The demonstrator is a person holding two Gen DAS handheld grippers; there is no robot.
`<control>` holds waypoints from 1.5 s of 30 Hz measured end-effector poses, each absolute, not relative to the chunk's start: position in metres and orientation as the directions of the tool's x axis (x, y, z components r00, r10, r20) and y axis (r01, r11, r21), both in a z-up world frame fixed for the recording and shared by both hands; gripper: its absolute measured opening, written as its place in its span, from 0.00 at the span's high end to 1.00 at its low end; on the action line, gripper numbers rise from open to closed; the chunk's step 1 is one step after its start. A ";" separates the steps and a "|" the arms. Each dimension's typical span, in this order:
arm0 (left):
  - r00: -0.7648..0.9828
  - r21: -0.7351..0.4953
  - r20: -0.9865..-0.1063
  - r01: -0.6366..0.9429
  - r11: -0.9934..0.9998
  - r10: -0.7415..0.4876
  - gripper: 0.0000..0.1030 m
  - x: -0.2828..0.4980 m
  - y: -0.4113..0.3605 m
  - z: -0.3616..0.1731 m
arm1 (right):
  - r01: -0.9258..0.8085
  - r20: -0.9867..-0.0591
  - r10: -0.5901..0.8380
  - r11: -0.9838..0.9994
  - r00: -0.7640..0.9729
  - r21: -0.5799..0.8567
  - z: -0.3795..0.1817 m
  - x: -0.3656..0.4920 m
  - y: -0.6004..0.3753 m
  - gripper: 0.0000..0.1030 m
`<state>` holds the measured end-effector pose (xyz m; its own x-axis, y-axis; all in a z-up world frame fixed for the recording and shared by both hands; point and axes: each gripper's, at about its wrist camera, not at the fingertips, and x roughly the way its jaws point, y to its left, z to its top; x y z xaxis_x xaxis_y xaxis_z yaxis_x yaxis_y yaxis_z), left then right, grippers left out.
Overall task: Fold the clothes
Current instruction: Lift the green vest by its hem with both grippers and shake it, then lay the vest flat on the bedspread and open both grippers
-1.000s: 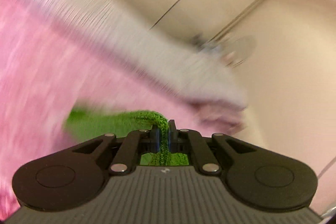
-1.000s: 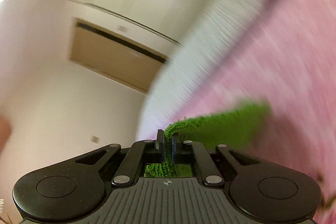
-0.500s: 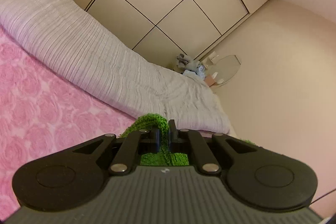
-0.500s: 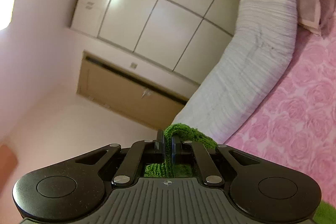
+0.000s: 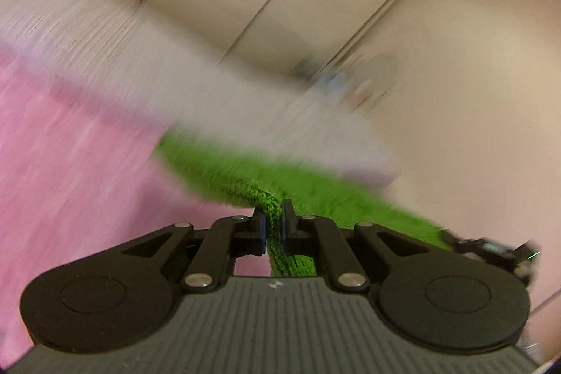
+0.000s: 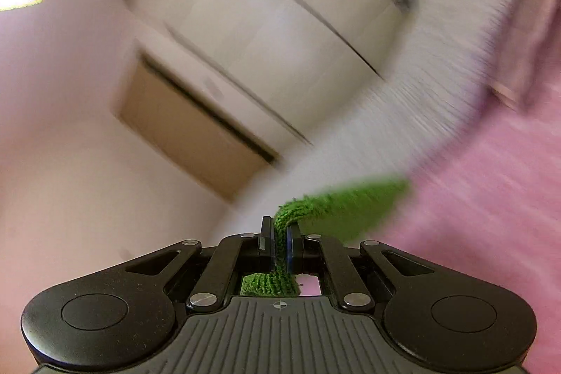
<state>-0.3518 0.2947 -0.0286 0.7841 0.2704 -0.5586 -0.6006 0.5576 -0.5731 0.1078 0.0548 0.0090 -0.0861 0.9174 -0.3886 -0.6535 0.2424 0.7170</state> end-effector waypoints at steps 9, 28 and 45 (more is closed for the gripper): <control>-0.023 0.048 -0.998 -0.882 0.469 0.060 0.91 -0.357 0.222 -0.249 | -0.827 -0.980 0.199 0.546 -0.030 0.136 -0.218 0.008 0.058 0.92; 0.215 0.076 -0.850 -0.854 0.515 0.480 0.67 -0.248 0.192 -0.096 | -0.930 -0.894 0.437 0.360 0.099 0.073 -0.131 -0.070 0.077 0.42; 0.198 0.101 -0.853 -0.845 0.525 0.483 0.64 -0.226 0.205 -0.114 | -0.913 -0.887 0.451 0.396 0.100 0.099 -0.136 -0.066 0.092 0.42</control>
